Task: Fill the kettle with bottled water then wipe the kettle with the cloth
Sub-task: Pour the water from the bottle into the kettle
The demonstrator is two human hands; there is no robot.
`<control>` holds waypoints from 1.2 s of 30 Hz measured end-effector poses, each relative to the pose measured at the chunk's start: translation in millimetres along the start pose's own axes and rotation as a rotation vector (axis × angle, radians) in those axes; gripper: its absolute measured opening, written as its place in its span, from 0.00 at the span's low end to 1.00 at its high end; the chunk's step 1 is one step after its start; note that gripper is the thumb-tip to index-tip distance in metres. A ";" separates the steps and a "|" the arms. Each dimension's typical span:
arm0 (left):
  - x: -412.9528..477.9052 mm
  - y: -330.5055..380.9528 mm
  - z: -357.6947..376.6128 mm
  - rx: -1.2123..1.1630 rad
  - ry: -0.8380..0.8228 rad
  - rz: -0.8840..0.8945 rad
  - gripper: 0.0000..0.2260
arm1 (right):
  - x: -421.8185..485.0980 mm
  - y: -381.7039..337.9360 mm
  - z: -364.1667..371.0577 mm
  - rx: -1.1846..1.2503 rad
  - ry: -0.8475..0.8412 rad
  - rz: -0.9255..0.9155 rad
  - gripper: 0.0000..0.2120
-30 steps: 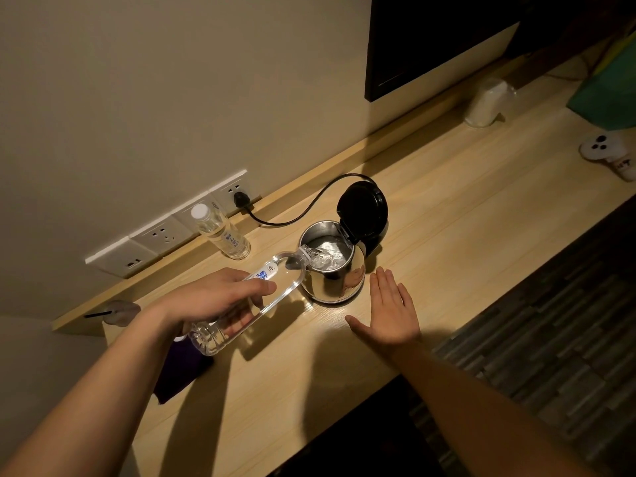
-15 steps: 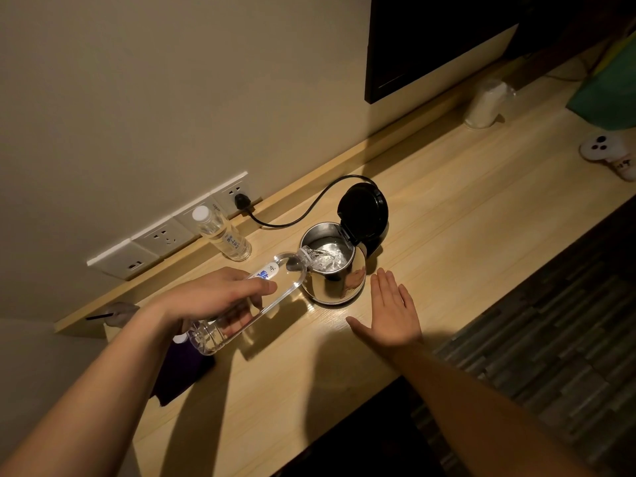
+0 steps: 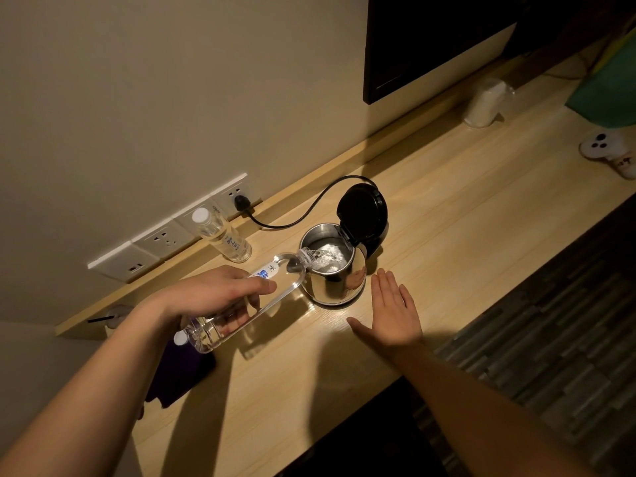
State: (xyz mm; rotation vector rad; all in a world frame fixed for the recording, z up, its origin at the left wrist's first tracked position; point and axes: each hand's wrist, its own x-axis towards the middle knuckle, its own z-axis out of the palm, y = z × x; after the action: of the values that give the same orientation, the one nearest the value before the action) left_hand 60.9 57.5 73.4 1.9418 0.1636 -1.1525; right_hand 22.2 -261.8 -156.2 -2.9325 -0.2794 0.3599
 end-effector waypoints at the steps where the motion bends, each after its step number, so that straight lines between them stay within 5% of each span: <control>1: 0.2 0.6 -0.3 0.002 -0.003 0.000 0.46 | 0.1 0.0 0.7 -0.003 0.004 0.004 0.53; 16: 1.8 8.1 -4.2 0.024 -0.031 -0.012 0.50 | 1.4 0.3 2.5 -0.014 -0.003 0.012 0.53; 36: -3.9 30.3 -16.7 0.087 -0.052 -0.095 0.42 | -0.7 -1.8 1.6 0.001 0.022 0.019 0.52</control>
State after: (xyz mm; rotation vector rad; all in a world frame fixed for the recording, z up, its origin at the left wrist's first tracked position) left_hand 84.7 51.6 98.1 1.9960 0.1828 -1.2901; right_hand 20.9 -259.9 -157.3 -2.9382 -0.2493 0.3305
